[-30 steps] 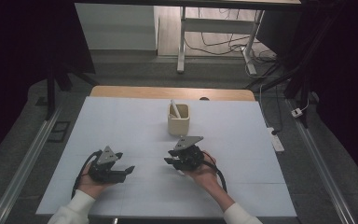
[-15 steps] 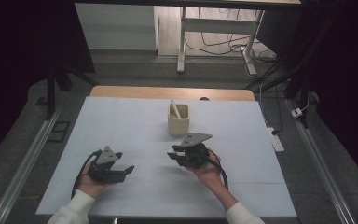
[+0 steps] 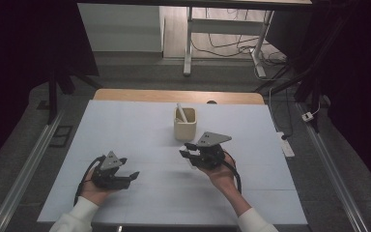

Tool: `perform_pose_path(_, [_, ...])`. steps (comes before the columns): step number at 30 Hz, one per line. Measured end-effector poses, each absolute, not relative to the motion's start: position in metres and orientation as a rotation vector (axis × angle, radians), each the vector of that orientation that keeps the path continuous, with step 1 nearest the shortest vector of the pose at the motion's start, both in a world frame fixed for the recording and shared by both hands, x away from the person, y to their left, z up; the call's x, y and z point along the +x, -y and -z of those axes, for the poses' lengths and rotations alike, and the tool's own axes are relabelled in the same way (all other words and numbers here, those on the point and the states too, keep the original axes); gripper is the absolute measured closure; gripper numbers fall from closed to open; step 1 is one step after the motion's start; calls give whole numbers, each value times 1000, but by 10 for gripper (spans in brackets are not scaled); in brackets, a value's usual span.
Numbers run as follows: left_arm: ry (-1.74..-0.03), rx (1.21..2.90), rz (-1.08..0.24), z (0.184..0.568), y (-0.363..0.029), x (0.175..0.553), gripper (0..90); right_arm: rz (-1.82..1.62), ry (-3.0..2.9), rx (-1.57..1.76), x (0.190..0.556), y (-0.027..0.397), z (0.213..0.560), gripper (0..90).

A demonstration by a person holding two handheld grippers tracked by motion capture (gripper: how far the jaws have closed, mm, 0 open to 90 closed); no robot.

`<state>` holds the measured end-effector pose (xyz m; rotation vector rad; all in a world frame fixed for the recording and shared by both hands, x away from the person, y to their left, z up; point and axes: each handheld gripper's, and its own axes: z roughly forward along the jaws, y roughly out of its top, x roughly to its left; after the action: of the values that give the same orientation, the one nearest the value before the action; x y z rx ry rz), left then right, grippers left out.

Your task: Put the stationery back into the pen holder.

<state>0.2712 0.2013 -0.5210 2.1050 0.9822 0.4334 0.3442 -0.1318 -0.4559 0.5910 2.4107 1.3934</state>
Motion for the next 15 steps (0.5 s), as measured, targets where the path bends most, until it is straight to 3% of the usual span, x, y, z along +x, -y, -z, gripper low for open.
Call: perform_pose_path(15, [-987,2100,-429,521,-202,271,281,-1479,-2283,651,354,150,432,658])
